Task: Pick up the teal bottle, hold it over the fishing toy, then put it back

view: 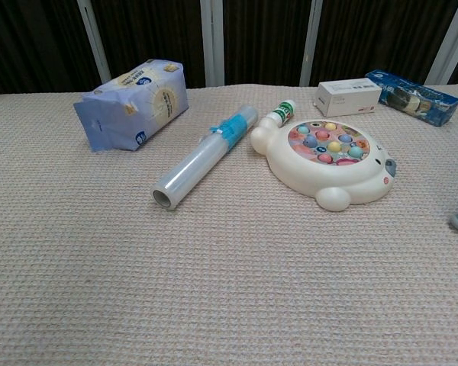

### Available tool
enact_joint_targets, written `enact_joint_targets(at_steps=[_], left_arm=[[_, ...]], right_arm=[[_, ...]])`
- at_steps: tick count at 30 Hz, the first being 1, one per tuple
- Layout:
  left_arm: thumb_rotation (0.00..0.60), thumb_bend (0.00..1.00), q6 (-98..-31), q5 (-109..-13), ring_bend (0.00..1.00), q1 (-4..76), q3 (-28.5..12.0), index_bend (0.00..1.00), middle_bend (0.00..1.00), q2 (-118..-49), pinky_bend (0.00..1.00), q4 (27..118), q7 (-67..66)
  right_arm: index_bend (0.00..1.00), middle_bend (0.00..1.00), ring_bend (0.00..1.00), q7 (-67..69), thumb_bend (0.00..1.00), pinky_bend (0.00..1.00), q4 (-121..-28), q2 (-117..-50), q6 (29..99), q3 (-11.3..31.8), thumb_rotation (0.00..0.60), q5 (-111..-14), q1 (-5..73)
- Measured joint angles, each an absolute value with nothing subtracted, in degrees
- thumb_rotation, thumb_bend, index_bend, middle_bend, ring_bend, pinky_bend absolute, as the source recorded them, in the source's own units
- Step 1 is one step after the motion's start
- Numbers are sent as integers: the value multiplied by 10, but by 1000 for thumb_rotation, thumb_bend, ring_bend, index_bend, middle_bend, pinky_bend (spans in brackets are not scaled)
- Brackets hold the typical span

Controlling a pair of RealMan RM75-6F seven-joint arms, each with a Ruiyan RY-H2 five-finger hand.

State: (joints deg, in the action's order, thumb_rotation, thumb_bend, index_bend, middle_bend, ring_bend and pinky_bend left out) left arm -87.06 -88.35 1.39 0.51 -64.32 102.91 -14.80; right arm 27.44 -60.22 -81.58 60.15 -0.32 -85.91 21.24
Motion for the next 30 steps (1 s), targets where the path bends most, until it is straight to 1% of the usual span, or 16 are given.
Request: enact_joint_targets(at_steps=[6,11,19,23,26,30], left_arm=[[600,156,-872,-885,0,14,5,0,0,-644,0,1027,-146],[600,155,-871,-886,0,15,4,0,0,-644,0,1025,-144],[600,156,-866,-889,0,20,3,0,0,-646,0,1024,-145],[600,156,-865,-890,0,22,2,0,0,-646,0,1026,-147],[600,156,-862,-887,0,23,1,0,0,-645,0,1026,-147],[600,156,-859,-882,0,24,1,0,0,-646,0,1025,-147]], right_arm=[[810,690,480,277,653,238,-614,-808,634,5,600,-865,209],[839,708,499,266,654,254,-638,-791,651,13,600,-872,213],[867,722,514,201,653,284,-718,-736,661,38,600,-892,249],[875,726,519,155,653,314,-764,-706,632,56,600,-891,282],[880,729,519,122,652,314,-798,-683,588,71,600,-879,311],[882,730,520,75,652,314,-834,-656,511,92,600,-842,355]])
